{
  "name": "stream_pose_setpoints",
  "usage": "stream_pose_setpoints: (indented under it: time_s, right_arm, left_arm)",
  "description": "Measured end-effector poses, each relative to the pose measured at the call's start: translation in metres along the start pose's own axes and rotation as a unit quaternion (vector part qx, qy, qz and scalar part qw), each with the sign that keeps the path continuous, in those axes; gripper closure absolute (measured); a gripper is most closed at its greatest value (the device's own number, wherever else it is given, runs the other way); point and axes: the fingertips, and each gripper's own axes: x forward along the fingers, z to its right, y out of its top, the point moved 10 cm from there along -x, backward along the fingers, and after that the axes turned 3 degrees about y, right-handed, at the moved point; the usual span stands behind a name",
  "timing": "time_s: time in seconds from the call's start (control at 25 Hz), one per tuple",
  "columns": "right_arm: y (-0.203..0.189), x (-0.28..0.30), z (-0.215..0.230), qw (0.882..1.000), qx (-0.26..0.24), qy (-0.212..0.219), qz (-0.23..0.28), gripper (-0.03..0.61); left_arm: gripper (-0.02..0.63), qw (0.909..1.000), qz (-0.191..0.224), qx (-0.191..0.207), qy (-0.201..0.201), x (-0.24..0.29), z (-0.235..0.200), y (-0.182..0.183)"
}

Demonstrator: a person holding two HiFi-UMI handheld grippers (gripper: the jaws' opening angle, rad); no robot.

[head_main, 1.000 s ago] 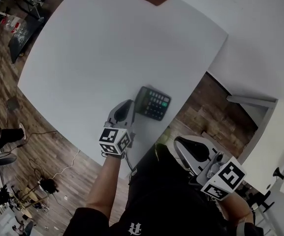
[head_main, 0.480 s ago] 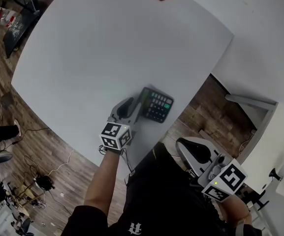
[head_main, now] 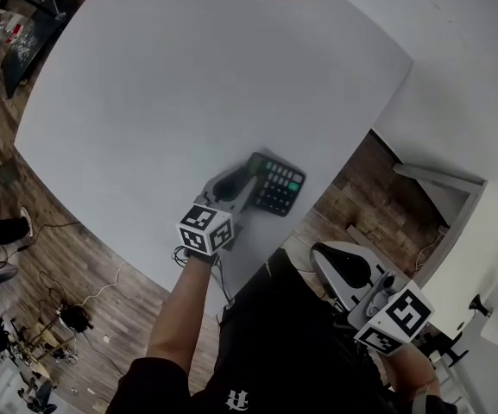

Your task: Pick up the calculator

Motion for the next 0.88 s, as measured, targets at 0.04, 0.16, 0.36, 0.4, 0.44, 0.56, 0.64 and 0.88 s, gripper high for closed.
stream_pose_setpoints:
  time_s: [0.04,0.16,0.36,0.4,0.44,0.56,0.64,0.88]
  right_arm:
    - [0.0,0.0,0.001,1.0,0.0,-0.001,0.0,0.565]
    - [0.0,0.0,0.001,1.0,0.002,-0.002,-0.001,0.565]
    - [0.001,-0.003,0.0,1.0,0.003,-0.005,0.003,0.564]
    - [0.001,-0.004,0.001,1.0,0.003,-0.006,0.004,0.565]
    - [0.001,-0.004,0.001,1.0,0.003,-0.007,0.005,0.565]
    - [0.001,-0.005,0.003,1.0,0.005,-0.008,0.006,0.564]
    - [0.001,-0.006,0.002,1.0,0.004,-0.008,0.007,0.565]
    - [0.003,-0.013,0.0,1.0,0.002,-0.009,0.016,0.565]
  left_arm:
    - [0.492,1.0,-0.004,-0.001,0.0,0.002,-0.001,0.001]
    - [0.492,0.9998,-0.021,-0.003,0.003,0.006,-0.002,0.003]
    - [0.538,0.9989,-0.041,-0.008,0.019,0.008,-0.004,0.004]
    - [0.537,0.9988,-0.044,-0.007,0.019,0.008,-0.004,0.005]
    - [0.537,0.9988,-0.046,-0.006,0.018,0.009,-0.004,0.005]
    - [0.538,0.9986,-0.052,-0.01,0.01,0.012,-0.005,0.005]
    - [0.548,0.998,-0.049,-0.04,-0.004,0.012,-0.008,0.005]
    - [0.571,0.9943,-0.027,-0.097,-0.034,0.004,-0.012,0.003]
